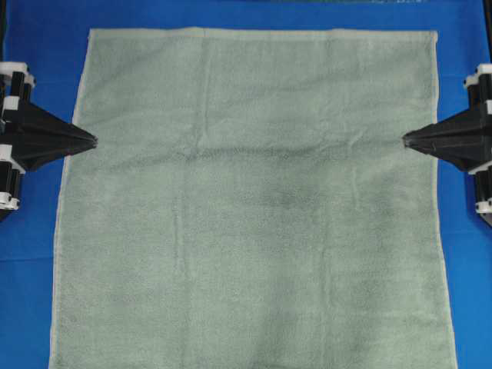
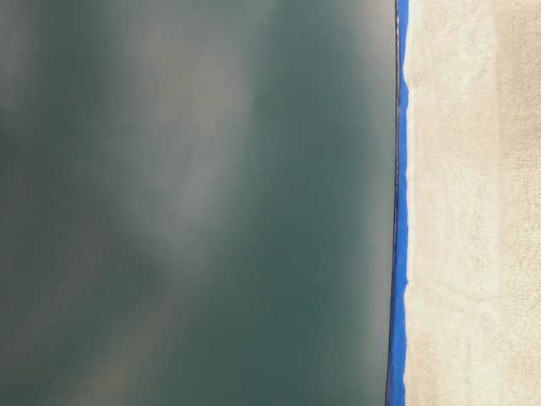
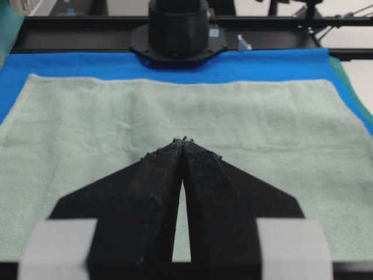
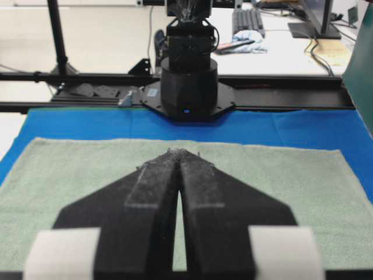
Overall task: Fold a bath towel.
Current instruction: 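Move both grippers to the far towel corners and pinch them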
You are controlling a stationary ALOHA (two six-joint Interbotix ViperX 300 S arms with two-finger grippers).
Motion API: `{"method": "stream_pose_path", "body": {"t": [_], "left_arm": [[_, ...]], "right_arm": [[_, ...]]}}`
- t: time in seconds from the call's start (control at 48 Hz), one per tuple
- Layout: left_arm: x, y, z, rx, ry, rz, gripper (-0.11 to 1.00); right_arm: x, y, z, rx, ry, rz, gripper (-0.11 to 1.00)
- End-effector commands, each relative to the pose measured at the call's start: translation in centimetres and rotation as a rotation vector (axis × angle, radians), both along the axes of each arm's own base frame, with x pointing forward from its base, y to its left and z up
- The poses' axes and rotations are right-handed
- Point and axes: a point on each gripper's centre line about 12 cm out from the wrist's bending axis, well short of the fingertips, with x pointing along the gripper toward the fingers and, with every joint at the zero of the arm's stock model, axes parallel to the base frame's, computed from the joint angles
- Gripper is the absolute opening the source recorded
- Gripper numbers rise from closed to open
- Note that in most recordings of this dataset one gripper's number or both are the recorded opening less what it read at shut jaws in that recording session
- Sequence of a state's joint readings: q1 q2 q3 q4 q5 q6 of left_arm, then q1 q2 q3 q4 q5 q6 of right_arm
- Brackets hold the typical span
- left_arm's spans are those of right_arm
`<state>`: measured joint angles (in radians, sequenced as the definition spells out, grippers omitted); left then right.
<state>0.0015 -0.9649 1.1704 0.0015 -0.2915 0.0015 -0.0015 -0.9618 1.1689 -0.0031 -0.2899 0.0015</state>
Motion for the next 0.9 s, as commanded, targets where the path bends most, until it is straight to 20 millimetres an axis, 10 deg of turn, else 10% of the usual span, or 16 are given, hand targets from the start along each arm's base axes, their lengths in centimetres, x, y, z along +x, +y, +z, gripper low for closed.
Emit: {"method": "stream_pose_path", "body": {"t": [0.0, 0.292, 0.583, 0.687, 0.875], "left_arm": [[0.5, -0.9, 0.8, -0.009, 0.009, -0.042, 0.00], [1.4, 1.9, 3.0, 0.028, 0.198, 0.089, 0.00], [2.6, 7.8, 1.6, 0.079, 0.417, 0.312, 0.02], [3.0, 9.7, 0.1, 0.120, 0.531, 0.354, 0.24], [3.9, 13.5, -2.7, 0.134, 0.735, 0.415, 0.78]], "right_arm": [[0.2, 0.0, 1.1, 0.009, -0.023, 0.001, 0.00], [1.3, -3.4, 3.5, 0.010, 0.278, -0.160, 0.00], [1.4, -10.9, 0.0, 0.044, 0.714, -0.450, 0.01], [1.1, -13.4, -1.8, 0.042, 0.844, -0.527, 0.07], [0.9, -17.3, -4.5, 0.021, 1.027, -0.618, 0.61]]}}
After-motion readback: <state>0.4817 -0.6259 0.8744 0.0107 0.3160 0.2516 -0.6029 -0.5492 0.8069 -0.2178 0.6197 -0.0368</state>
